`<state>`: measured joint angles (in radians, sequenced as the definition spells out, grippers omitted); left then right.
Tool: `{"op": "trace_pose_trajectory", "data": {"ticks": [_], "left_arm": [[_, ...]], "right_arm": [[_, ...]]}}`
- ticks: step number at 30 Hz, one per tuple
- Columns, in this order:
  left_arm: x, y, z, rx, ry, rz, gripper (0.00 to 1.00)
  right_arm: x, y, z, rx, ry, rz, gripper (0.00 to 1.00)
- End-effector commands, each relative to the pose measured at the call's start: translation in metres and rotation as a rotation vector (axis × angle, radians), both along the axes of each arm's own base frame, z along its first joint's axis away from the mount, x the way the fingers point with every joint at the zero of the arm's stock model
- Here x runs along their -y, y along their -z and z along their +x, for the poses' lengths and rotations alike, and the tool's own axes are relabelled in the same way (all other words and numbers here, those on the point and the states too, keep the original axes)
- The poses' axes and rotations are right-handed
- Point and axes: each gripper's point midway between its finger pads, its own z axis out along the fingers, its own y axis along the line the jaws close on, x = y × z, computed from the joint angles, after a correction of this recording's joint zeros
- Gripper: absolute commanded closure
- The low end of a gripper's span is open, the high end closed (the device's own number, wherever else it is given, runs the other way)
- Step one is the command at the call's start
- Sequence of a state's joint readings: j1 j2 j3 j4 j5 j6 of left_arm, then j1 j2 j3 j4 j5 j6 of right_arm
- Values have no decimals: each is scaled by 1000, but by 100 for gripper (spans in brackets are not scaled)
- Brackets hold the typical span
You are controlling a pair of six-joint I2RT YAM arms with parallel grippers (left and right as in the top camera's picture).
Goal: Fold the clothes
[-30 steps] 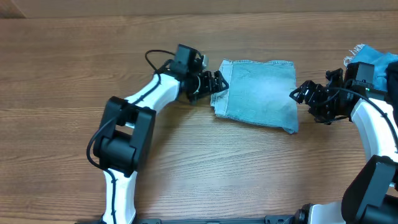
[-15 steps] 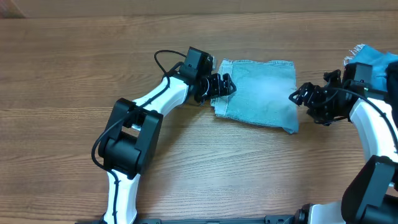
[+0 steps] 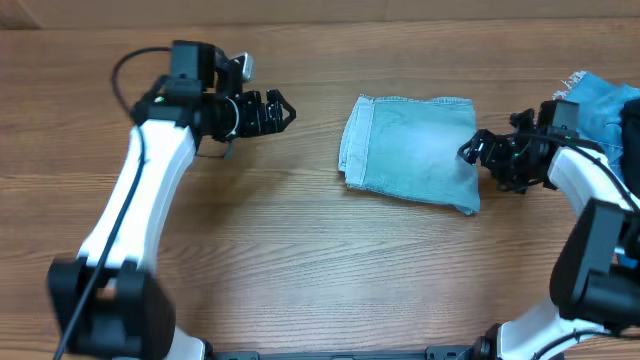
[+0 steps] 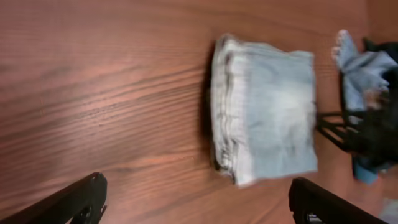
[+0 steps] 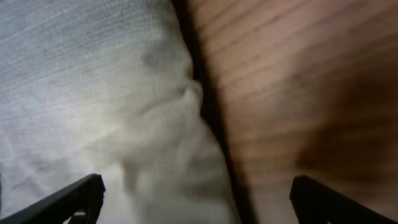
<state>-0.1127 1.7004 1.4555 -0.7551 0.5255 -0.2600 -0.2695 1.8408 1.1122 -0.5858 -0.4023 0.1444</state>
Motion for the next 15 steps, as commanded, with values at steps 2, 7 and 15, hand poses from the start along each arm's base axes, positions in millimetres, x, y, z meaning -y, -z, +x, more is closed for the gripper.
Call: {"op": "trace_pose_trajectory", "data": {"ticks": [2,7,15], "left_arm": [[-20,-48,-27,143,6,150,3],[-31,-72,-44,189,-29,188,2],[-32,-70,-54,160,-26,192,2]], "right_arm": [[-17,5,16,67,-67,101,4],[-35,16,2,-14,-80,176,55],[-66,19,-49,-299,-8,278,72]]}}
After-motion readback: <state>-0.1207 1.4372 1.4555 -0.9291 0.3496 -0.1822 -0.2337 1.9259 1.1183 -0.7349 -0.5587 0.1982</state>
